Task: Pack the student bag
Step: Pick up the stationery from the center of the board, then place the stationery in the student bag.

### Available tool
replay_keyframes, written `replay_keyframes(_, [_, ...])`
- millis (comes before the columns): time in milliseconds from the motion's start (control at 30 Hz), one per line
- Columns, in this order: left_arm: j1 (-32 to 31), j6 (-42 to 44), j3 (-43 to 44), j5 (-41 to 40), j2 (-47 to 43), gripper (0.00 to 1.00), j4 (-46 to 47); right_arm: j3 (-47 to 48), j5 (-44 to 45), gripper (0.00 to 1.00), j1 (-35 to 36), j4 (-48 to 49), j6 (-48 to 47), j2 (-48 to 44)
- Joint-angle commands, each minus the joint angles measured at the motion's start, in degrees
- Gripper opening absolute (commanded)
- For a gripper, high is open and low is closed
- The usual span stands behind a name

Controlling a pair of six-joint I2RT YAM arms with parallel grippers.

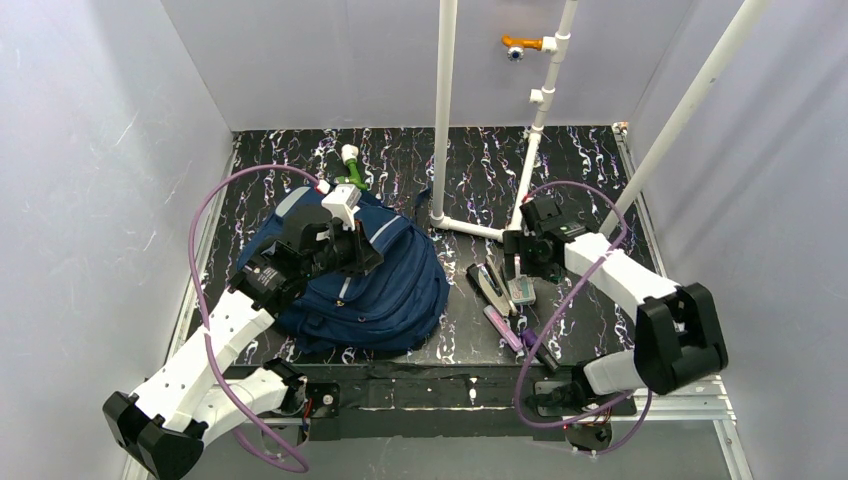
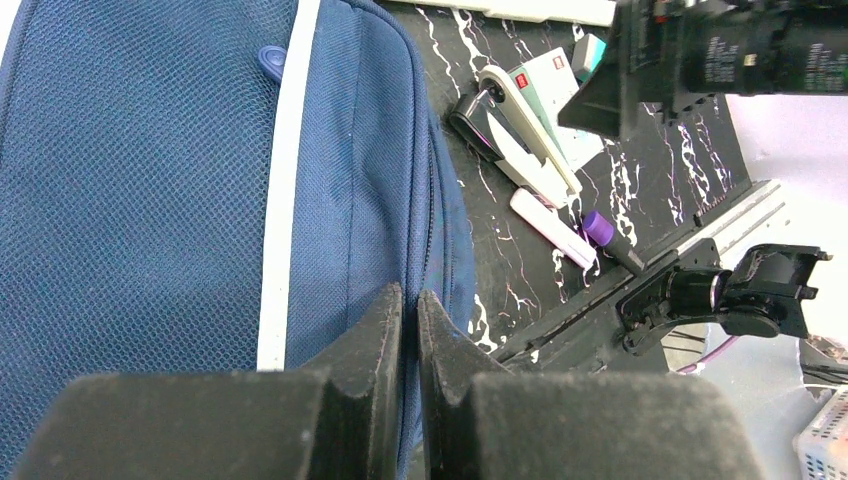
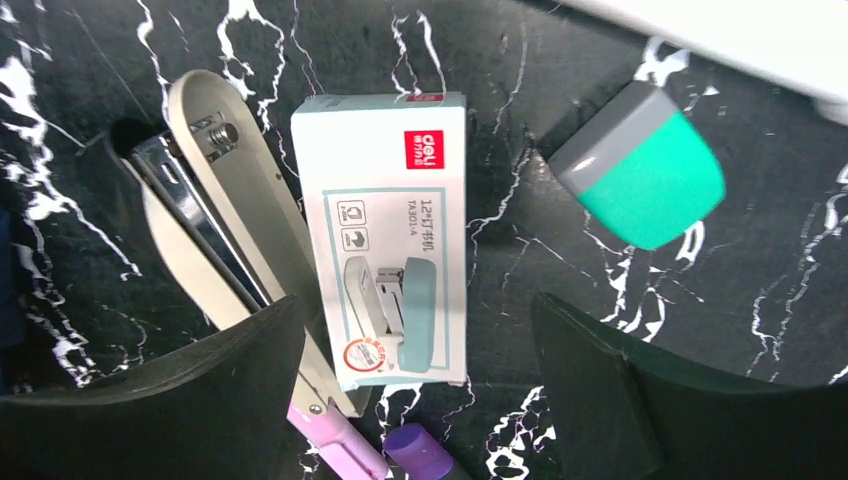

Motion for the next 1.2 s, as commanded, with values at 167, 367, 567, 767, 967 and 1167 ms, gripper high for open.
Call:
replay_keyframes(167, [-0.36, -0.43, 3.71, 4.95, -1.26, 0.0, 1.77, 2.72, 7.94, 0.85, 3.56, 1.85, 0.8, 9.09])
replay_keyframes(367, [-0.36, 0.86, 4.96, 4.93, -1.17, 0.0, 1.22, 0.05, 9.21, 0.72, 3.89, 4.84, 0.36, 7.75])
replay_keyframes(567, [-0.36, 2.77, 6.15, 5.75, -1.69, 0.0, 1.61, 2.5, 5.73, 0.55, 3.94, 4.33, -0.66, 6.68])
replay_keyframes(767, [-0.36, 4.56, 6.08, 4.4, -3.33, 0.0, 2.48, 13.62, 4.43, 0.44, 4.07, -5.37, -1.6, 2.16])
replay_keyframes(967, [-0.39, 5.45, 6.39, 2.22, -3.81, 0.0, 3.26, 18.64, -13.65, 0.4, 8.04, -2.97, 5.25, 2.75])
replay_keyframes(1167, [-0.37, 6.42, 6.25, 0.55, -4.18, 0.0, 4.33, 17.54, -25.95, 0.41, 17.57, 15.4, 21.33, 3.92])
